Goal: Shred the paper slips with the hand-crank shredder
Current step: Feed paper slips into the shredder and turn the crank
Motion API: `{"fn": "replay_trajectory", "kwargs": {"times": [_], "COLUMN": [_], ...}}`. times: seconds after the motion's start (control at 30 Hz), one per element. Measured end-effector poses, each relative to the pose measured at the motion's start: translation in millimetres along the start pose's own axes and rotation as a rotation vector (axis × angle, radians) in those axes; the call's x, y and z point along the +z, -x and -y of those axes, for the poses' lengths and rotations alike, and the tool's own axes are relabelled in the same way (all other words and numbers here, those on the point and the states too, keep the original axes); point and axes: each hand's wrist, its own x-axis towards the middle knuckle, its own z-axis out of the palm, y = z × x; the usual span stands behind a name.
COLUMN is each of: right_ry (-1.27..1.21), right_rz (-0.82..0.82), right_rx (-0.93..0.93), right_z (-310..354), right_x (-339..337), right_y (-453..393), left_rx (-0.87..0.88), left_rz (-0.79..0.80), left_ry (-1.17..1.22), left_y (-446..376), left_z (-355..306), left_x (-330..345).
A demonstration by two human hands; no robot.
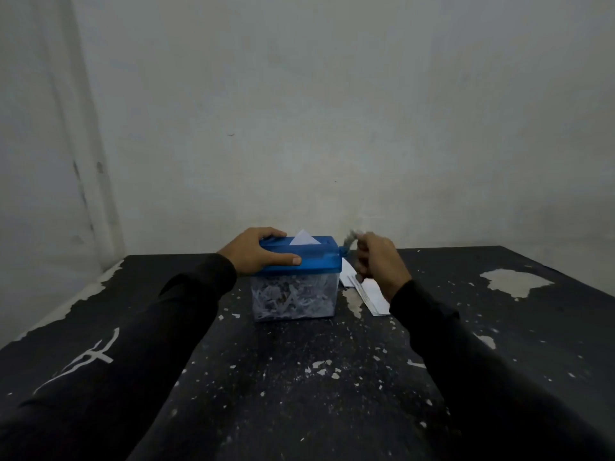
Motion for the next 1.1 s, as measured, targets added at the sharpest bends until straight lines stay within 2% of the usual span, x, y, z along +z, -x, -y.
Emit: {"fn": "replay_trajectory", "kwargs": {"times": [0.17, 0.27, 0.43, 0.5, 0.6, 0.8, 1.0, 1.1], "right_ry": [0.162, 0.291, 0.498, 0.536, 0.469, 0.040, 0.218, 0.270], "right_rz": [-0.112, -0.125, -0.019, -0.037, -0.058, 0.082, -0.061, -0.035], "right_rx": [0.040, 0.048, 0.170, 0.132, 0.088, 0.143, 0.097, 0.111], "right_z": [6, -8, -45, -49, -34, 18, 2, -15], "right_x": [8, 12, 7, 2, -2, -10, 4, 10], "right_y": [-57, -71, -40, -22, -5, -14, -57, -60], "left_rx": [0.004, 0.014, 0.002, -0.002, -0.007, 0.003, 0.009, 0.012], "left_rz": [-0.004, -0.005, -0.019, -0.021, -0.011, -0.005, -0.002, 0.003], "left_ry": [-0.021, -0.013, 0.005, 0.013, 0.005, -0.020, -0.035, -0.033], "left_y": [1, 1, 1, 1, 1, 1, 3, 3], "left_z": [1, 1, 2, 0, -1, -3, -3, -5], "left_x": [0, 0, 2, 2, 1, 0, -1, -1]}}
